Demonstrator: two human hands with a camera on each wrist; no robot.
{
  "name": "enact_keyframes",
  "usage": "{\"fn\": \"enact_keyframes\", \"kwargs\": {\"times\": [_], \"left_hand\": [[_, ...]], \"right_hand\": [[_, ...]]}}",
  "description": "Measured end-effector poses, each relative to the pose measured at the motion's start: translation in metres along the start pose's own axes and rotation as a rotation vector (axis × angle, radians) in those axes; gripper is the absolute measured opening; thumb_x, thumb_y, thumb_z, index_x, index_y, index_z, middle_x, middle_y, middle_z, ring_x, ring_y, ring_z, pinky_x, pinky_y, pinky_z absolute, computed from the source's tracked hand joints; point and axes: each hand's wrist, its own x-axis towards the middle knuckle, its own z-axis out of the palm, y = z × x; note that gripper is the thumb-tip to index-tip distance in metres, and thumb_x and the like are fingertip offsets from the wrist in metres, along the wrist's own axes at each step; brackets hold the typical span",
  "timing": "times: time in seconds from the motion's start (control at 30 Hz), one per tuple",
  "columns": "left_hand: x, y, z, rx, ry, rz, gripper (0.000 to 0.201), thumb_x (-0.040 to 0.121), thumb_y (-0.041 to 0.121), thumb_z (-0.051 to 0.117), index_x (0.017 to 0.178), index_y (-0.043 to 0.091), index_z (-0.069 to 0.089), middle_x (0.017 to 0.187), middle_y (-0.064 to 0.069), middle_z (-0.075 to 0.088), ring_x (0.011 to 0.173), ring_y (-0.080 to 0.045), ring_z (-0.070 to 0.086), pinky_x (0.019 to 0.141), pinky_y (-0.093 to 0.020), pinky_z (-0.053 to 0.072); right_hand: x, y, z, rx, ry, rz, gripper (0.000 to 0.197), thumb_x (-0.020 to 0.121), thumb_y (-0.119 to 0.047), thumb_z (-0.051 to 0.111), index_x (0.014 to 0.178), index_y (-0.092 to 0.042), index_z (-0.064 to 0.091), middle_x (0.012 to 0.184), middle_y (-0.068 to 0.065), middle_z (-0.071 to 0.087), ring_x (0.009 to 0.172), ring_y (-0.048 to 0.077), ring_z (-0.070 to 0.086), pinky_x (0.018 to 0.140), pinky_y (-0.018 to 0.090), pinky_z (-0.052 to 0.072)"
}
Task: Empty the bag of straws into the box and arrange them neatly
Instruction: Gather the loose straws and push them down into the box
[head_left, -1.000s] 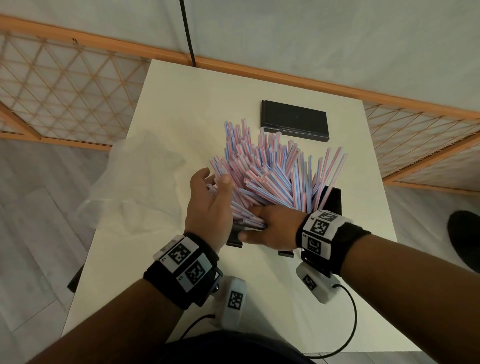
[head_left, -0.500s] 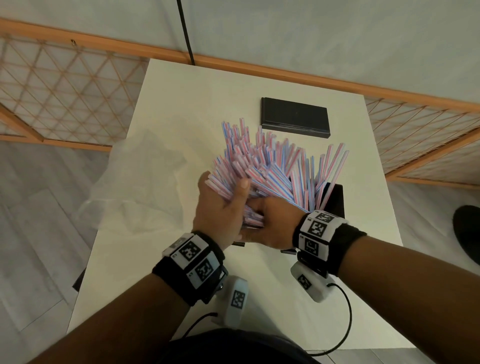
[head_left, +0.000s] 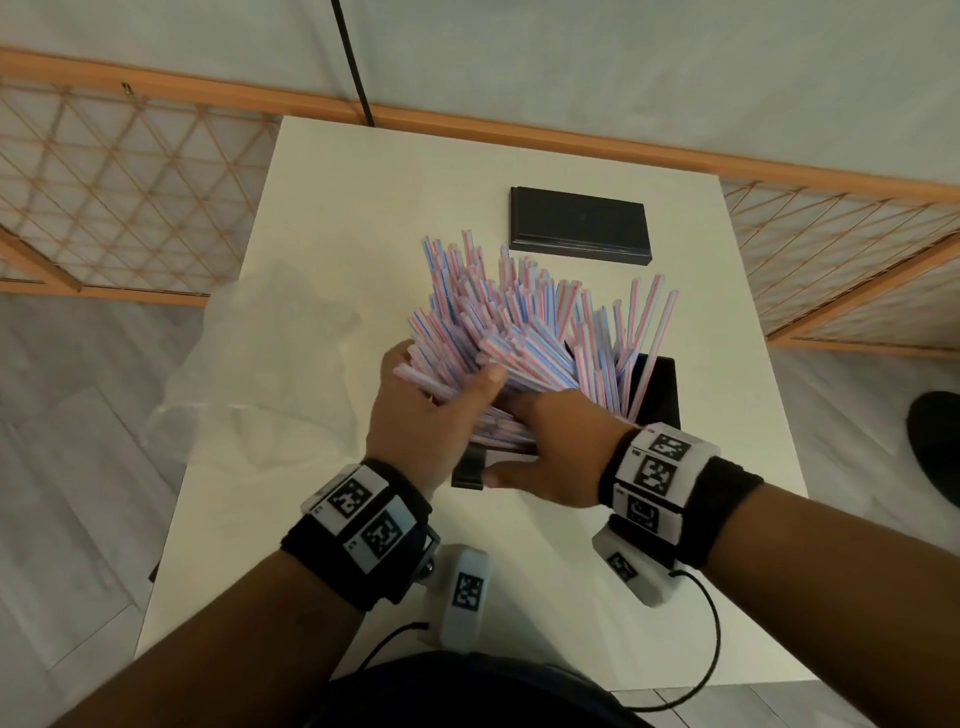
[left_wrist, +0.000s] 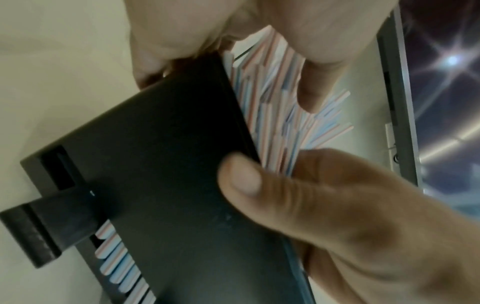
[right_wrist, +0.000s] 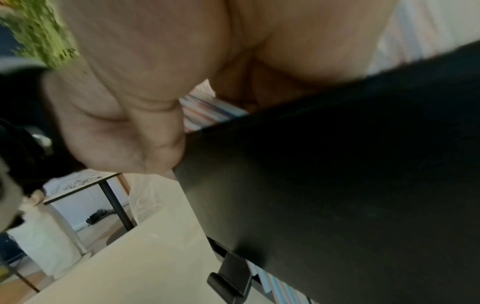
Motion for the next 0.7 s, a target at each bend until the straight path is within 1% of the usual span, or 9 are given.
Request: {"fn": "enact_keyframes", "kwargs": {"times": [0.07, 0.13, 0.2, 0.27, 0.37, 0.43, 0.53, 0.6, 0.7], "left_hand": [[0.001, 0.006, -0.003, -0.036, 0.032, -0.027, 0.073, 0.077, 0.05, 0.083, 0.13, 0.004, 0.062, 0.116, -0.007, 0.076, 0.107, -0.021, 0.074, 0.096, -0.052, 0.059], [-0.001, 0.009, -0.002, -0.038, 0.058, -0.081, 0.07, 0.077, 0.05, 0.08, 0.13, 0.008, 0.061, 0.116, -0.004, 0.075, 0.105, -0.015, 0.073, 0.096, -0.047, 0.06], [-0.002, 0.008, 0.0, -0.014, 0.062, -0.096, 0.055, 0.083, 0.044, 0.078, 0.124, 0.011, 0.063, 0.111, -0.001, 0.075, 0.1, -0.015, 0.074, 0.094, -0.051, 0.06], [-0.002, 0.006, 0.002, -0.02, 0.075, -0.122, 0.053, 0.079, 0.05, 0.075, 0.118, 0.017, 0.065, 0.107, 0.002, 0.076, 0.1, -0.018, 0.074, 0.093, -0.054, 0.06], [-0.003, 0.003, 0.006, -0.07, 0.077, -0.16, 0.048, 0.076, 0.055, 0.071, 0.115, 0.027, 0.067, 0.11, 0.005, 0.076, 0.105, -0.019, 0.074, 0.097, -0.053, 0.058], [-0.004, 0.005, 0.01, -0.084, 0.077, -0.187, 0.032, 0.087, 0.048, 0.067, 0.115, 0.033, 0.066, 0.114, 0.007, 0.075, 0.111, -0.018, 0.071, 0.104, -0.052, 0.054], [-0.006, 0.008, 0.013, -0.081, 0.067, -0.236, 0.033, 0.097, 0.047, 0.056, 0.125, 0.035, 0.065, 0.121, 0.011, 0.073, 0.117, -0.015, 0.068, 0.11, -0.049, 0.05], [-0.006, 0.009, 0.014, -0.09, 0.072, -0.258, 0.027, 0.098, 0.046, 0.057, 0.12, 0.036, 0.067, 0.122, 0.009, 0.073, 0.117, -0.017, 0.068, 0.11, -0.049, 0.05], [-0.007, 0.011, 0.012, -0.08, 0.092, -0.267, 0.017, 0.106, 0.028, 0.057, 0.115, 0.032, 0.07, 0.117, 0.004, 0.076, 0.111, -0.018, 0.071, 0.105, -0.048, 0.054]], "right_hand": [[-0.013, 0.01, -0.001, 0.004, 0.078, -0.022, 0.062, 0.081, -0.053, 0.072, 0.13, -0.019, 0.057, 0.114, 0.001, 0.069, 0.105, 0.024, 0.064, 0.089, 0.03, 0.05], [-0.029, 0.016, -0.002, 0.046, 0.16, -0.058, 0.054, 0.081, -0.045, 0.075, 0.127, -0.019, 0.061, 0.109, -0.002, 0.072, 0.1, 0.022, 0.067, 0.087, 0.027, 0.051], [-0.041, 0.024, -0.003, 0.108, 0.248, -0.064, 0.042, 0.079, -0.037, 0.079, 0.114, -0.017, 0.07, 0.097, -0.003, 0.075, 0.089, 0.019, 0.071, 0.082, 0.031, 0.055], [-0.048, 0.034, -0.004, 0.129, 0.275, -0.008, 0.033, 0.077, -0.037, 0.081, 0.102, -0.017, 0.073, 0.09, -0.005, 0.074, 0.084, 0.016, 0.07, 0.08, 0.031, 0.056], [-0.045, 0.048, -0.002, 0.038, 0.073, 0.14, 0.042, 0.077, -0.061, 0.068, 0.096, -0.024, 0.069, 0.085, -0.008, 0.071, 0.081, 0.015, 0.067, 0.079, 0.033, 0.055], [-0.04, 0.051, 0.005, 0.008, -0.016, 0.157, 0.061, 0.071, -0.077, 0.052, 0.098, -0.025, 0.067, 0.086, -0.007, 0.07, 0.083, 0.015, 0.066, 0.08, 0.036, 0.055], [-0.033, 0.045, 0.012, 0.05, -0.04, 0.125, 0.066, 0.078, -0.071, 0.056, 0.128, -0.029, 0.06, 0.112, -0.008, 0.07, 0.106, 0.018, 0.064, 0.095, 0.036, 0.052], [-0.029, 0.041, 0.014, 0.043, -0.04, 0.114, 0.062, 0.08, -0.071, 0.054, 0.124, -0.028, 0.061, 0.108, -0.006, 0.07, 0.1, 0.019, 0.065, 0.091, 0.037, 0.054], [-0.024, 0.039, 0.017, 0.008, -0.076, 0.138, 0.067, 0.075, -0.082, 0.04, 0.111, -0.029, 0.061, 0.094, -0.006, 0.07, 0.088, 0.019, 0.066, 0.084, 0.038, 0.056]]}}
